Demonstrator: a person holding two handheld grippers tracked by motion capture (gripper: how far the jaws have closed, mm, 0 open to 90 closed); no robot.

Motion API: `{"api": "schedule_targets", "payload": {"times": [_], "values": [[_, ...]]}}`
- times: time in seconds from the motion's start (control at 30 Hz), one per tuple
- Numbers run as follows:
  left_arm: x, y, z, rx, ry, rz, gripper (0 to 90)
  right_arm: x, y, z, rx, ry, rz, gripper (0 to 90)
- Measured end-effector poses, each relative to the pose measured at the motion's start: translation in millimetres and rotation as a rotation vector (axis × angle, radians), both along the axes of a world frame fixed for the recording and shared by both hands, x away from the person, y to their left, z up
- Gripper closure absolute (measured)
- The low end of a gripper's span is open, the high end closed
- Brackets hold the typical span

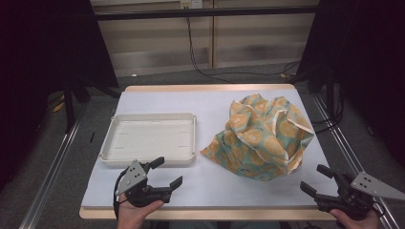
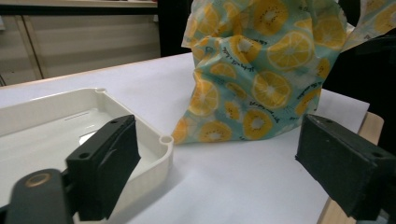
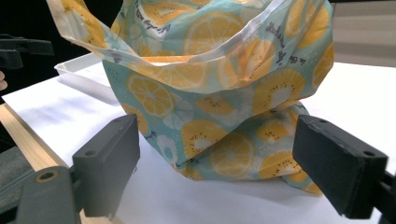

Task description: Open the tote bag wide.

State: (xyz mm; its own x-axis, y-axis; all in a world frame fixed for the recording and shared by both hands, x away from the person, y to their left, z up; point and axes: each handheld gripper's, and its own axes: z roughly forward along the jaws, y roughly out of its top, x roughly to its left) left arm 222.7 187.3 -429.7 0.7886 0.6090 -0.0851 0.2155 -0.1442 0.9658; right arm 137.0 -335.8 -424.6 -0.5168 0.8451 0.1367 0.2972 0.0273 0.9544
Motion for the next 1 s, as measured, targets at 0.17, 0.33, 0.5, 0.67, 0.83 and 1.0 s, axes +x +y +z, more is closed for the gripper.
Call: {"api": "schedule_targets", "payload": {"times": [0.17,0.33,0.5,0.67,0.83,1.0], "values": [[-0.7,-2.4,0.9,0.001,-0.001,-0.017,17.9,2.4,-2.5,2.3,-0.003,-0.001,0.030,26.5],[-2.4,-2.7,4.3,0.011,-0.014,-0.022,22.4,1.7,1.3,8.5,0.002,-0.022,0.067,33.7],[-2.9,-3.0,10.9,0.000,-0.013,-0.045,31.9,2.6,3.0,16.9,0.014,-0.026,0.092,39.4],[-2.1,-11.9,16.8,0.035,-0.023,-0.065,37.0,5.4,7.1,25.4,0.004,-0.036,0.125,42.7],[5.1,-31.2,22.4,0.038,-0.018,-0.113,45.0,10.8,12.0,38.8,-0.005,-0.052,0.154,45.2],[12.4,-50.2,29.7,0.037,-0.001,-0.171,49.8,25.8,15.5,57.1,-0.026,-0.062,0.180,44.0]]}}
